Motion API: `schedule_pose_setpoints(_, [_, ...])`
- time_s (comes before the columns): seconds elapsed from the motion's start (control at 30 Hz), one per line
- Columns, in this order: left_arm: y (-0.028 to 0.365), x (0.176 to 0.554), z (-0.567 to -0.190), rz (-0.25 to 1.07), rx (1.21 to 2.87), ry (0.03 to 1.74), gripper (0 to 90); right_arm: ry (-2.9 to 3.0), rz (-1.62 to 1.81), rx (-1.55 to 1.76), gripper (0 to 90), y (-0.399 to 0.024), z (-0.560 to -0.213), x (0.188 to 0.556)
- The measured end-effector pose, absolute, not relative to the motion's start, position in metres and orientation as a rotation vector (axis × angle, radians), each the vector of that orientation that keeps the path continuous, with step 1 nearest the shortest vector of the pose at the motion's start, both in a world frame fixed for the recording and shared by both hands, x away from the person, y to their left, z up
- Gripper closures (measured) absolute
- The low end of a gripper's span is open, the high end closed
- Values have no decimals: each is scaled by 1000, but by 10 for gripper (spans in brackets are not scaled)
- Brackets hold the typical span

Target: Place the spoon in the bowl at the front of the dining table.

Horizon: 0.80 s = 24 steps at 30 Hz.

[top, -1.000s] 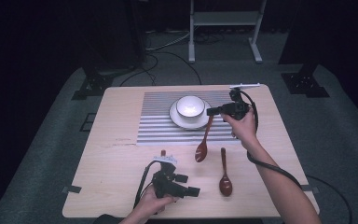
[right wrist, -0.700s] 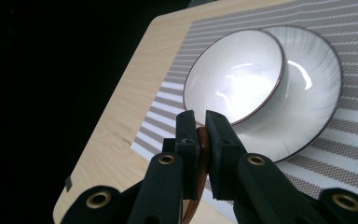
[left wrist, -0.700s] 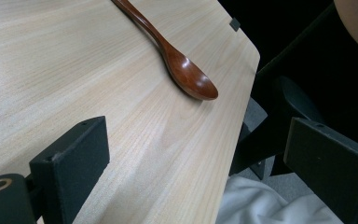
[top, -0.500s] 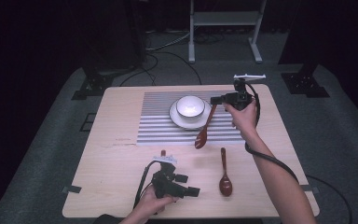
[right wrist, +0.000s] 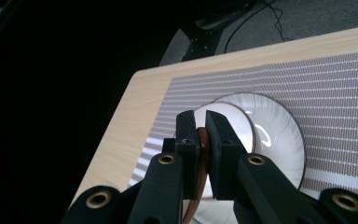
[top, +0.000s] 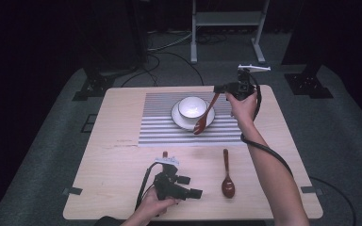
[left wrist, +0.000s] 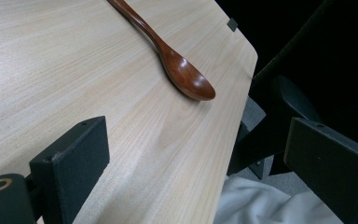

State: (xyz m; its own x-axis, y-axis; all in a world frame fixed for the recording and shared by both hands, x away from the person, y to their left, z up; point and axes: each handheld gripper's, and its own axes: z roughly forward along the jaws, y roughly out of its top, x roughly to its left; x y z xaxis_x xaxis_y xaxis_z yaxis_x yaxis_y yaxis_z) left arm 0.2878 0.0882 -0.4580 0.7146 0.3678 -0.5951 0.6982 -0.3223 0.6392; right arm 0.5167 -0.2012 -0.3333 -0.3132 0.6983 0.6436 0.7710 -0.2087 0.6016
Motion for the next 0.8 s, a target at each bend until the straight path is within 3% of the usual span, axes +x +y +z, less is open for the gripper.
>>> schedule_pose_setpoints(0.8, [91, 287, -457, -424, 1934, 815, 55, -1800, -1679, -1998, 834, -208, -328, 537])
